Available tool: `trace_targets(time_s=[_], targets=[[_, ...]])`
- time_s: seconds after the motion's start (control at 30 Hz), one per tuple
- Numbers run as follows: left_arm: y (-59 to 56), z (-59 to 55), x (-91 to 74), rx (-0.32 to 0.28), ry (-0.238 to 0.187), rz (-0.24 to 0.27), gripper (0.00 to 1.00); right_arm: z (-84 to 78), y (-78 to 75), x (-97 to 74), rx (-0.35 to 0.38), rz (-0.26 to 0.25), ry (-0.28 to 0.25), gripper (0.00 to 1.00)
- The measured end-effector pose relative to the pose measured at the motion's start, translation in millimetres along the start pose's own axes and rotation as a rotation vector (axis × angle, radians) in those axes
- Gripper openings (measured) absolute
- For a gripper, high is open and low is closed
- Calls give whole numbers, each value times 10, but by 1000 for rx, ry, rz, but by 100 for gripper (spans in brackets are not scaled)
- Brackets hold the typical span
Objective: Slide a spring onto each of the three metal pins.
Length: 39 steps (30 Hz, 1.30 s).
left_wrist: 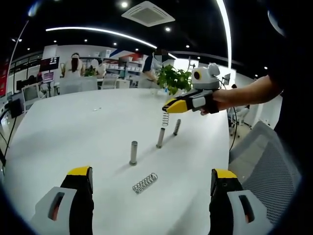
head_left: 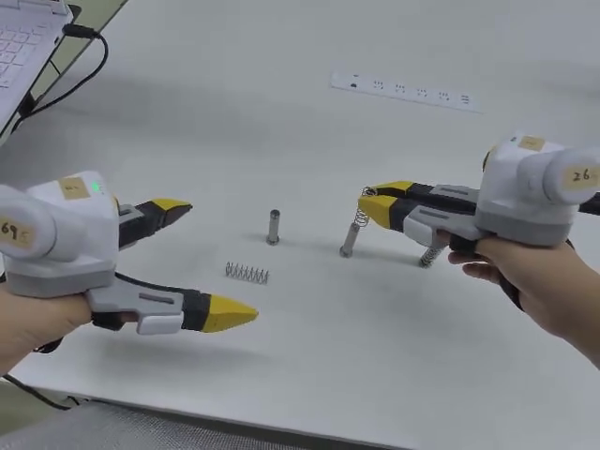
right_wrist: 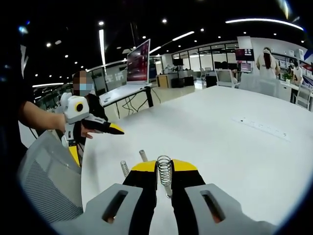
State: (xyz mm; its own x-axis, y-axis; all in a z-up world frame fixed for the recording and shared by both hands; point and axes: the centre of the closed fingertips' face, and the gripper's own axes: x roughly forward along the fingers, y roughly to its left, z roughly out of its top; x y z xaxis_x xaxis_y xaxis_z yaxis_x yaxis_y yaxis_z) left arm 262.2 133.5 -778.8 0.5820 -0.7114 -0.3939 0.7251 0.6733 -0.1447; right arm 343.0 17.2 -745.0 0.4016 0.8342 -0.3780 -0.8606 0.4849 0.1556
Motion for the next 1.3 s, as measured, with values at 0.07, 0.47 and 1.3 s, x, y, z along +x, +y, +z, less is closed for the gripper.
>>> trace_targets(time_s=[0.07, 0.47, 1.3], targets=[[1, -2, -4, -2, -1, 0, 98, 2, -4, 3, 3, 0, -2, 7], [10, 0, -4, -9, -6, 8, 98, -5, -5, 17, 9, 3, 1, 7], [15, 1, -20, -6, -12, 15, 98, -98, -20, 75, 36, 6, 10, 8]])
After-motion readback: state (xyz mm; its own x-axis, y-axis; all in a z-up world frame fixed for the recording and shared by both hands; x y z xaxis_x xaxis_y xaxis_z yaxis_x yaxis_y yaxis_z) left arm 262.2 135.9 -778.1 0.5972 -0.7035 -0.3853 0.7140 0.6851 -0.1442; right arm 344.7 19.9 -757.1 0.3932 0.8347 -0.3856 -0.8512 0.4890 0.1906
